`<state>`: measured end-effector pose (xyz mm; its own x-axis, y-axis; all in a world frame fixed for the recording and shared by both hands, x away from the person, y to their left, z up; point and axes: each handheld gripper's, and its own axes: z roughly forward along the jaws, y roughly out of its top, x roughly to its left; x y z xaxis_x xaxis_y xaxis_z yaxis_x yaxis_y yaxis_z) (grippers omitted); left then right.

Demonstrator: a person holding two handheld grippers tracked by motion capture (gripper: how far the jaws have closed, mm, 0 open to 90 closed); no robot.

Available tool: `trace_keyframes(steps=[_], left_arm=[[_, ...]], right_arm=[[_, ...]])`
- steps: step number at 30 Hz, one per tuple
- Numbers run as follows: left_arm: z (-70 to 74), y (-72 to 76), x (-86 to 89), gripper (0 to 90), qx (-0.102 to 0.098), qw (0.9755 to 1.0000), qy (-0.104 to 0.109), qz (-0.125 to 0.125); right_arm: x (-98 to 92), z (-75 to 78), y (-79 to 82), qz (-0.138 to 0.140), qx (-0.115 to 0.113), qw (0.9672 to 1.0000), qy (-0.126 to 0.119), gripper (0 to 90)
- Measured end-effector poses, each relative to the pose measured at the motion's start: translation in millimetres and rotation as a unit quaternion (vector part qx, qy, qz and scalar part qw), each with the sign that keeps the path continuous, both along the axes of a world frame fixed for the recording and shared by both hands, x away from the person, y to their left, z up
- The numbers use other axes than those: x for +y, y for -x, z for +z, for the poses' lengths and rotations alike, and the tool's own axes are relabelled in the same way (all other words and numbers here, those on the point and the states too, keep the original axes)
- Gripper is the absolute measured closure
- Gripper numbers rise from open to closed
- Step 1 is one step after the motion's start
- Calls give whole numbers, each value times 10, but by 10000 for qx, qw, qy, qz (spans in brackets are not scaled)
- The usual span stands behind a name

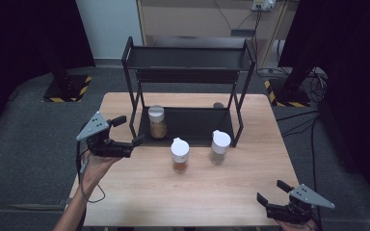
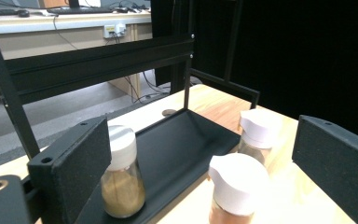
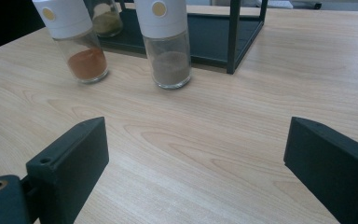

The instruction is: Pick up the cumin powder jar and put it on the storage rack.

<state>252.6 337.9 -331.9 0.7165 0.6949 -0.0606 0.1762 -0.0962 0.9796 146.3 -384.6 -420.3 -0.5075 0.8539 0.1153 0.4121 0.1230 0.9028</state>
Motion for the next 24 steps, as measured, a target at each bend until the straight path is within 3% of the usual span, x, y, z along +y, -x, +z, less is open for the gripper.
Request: trace_keyframes(steps=[10,14,24], left_arm=[[-249,372,233,35,-59,9999,79,-35],[-361,495,328,38,-81,9997,244,-29],[-532,744,411,38,5,9997,201,170]], right_arm=[[1,1,3,9,-14,10000,4,67],[6,2,0,11,-11,10000,25,68],[14,6,3,13,-17,10000,45,67]])
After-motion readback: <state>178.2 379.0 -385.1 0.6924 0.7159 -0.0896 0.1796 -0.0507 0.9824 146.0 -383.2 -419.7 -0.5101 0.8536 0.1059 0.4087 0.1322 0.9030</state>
